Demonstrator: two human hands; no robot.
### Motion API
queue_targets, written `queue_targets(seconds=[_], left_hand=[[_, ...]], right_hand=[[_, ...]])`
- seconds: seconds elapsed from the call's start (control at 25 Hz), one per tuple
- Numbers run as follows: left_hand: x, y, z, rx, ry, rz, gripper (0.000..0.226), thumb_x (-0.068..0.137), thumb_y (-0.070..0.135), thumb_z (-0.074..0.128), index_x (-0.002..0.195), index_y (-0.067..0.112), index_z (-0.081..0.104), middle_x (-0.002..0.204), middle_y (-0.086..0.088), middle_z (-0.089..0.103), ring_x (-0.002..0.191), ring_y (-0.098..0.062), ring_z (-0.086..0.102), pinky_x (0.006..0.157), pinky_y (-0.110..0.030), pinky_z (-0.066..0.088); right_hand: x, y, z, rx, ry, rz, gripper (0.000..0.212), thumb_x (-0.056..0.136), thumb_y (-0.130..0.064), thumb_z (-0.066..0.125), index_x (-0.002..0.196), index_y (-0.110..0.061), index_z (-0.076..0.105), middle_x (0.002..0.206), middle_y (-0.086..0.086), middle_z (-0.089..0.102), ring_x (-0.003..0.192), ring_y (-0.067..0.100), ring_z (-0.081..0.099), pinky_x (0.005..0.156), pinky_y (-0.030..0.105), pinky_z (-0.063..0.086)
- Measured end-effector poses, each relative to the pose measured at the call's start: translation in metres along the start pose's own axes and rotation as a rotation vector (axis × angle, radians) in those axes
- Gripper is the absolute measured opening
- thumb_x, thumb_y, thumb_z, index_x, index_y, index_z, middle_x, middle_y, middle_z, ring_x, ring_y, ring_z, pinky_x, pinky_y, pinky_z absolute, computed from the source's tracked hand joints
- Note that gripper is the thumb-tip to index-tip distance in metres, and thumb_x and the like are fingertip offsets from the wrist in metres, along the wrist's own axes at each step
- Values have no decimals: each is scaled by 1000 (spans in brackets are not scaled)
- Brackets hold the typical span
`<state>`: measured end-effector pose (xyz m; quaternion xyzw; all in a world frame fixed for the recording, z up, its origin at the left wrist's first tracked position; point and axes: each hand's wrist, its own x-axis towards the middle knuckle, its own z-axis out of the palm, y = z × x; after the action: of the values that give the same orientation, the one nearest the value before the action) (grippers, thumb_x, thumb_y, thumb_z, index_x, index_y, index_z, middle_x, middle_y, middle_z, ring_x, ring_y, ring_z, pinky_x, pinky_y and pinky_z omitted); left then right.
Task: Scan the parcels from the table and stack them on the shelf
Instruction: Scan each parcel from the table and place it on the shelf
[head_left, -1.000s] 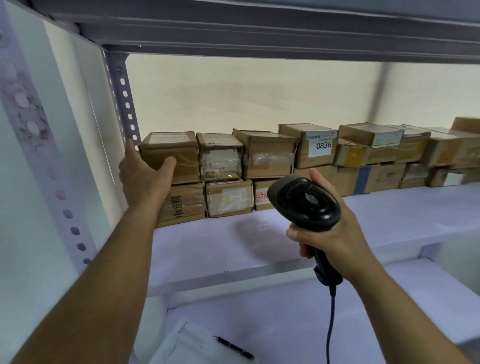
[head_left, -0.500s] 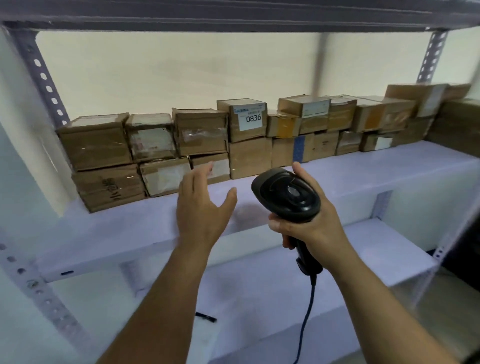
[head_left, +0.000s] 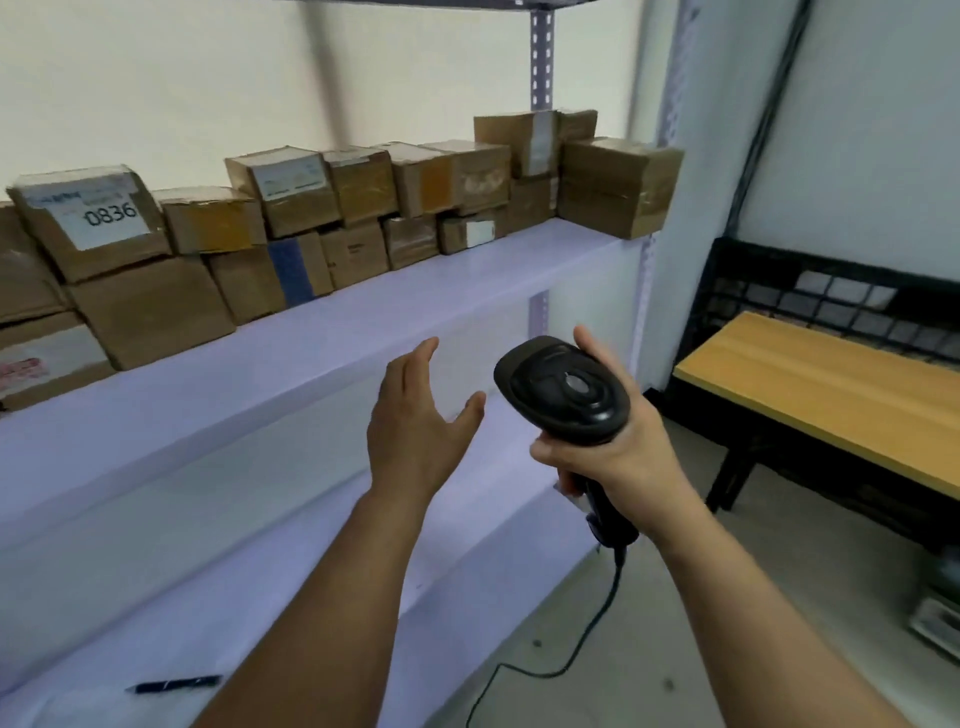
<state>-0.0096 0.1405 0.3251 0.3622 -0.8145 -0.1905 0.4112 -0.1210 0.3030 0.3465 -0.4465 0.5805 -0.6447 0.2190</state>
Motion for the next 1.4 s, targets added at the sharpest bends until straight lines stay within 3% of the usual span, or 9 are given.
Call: queue_targets(seconds=[0.32,0.6,0.8,0.96,1.04,1.24,1.4], left_hand=[[-15,109,137,-142,-183,190,70,78,44,68,137,13,46,136,-7,49,125,-26,46,99,-40,40],[-23,180,234,-250,-303,314,68,79,39,73,136,12,48,133,-8,50,124,-26,46,96,-36,38],[-24,245,312,-320,-446,397,71,80,37,74,140,15,43,132,-7,48,123,-25,44,101,-43,40],[-17,305,371,-365,-545,477,73,82,43,70,143,17,38,137,-6,45,127,-23,41,105,-41,36],[-12,336,401,-386,-580,530,74,83,45,68,144,16,37,140,-7,45,129,-24,40,105,-39,33],[-13,397,465,-430,-637,639,74,84,48,65,145,18,36,143,-4,44,131,-22,40,105,-36,33],[-38,439,502,-466,-730,697,74,84,48,64,146,20,34,144,-2,42,131,-20,38,106,-34,32]], right_hand=[[-40,15,-144,-68,273,52,100,68,10,81,133,-53,38,113,-2,67,49,17,59,45,32,50],[-61,28,-235,-102,483,70,102,59,-7,82,144,-38,35,120,-2,64,56,15,60,43,31,52],[-67,39,-317,-229,612,108,112,56,-18,93,145,-45,31,129,-7,60,74,5,62,63,24,55],[-64,34,-376,-235,705,165,108,65,-1,86,149,-39,30,128,-2,59,60,12,62,51,40,54],[-61,33,-406,-249,760,167,107,65,0,86,149,-38,31,125,-7,60,60,14,64,52,47,54],[-69,38,-465,-329,885,187,104,62,-8,85,146,-42,33,125,-3,62,60,15,64,51,37,56],[-92,40,-501,-356,1021,222,100,68,4,83,137,-50,35,128,4,59,58,11,64,50,30,54]])
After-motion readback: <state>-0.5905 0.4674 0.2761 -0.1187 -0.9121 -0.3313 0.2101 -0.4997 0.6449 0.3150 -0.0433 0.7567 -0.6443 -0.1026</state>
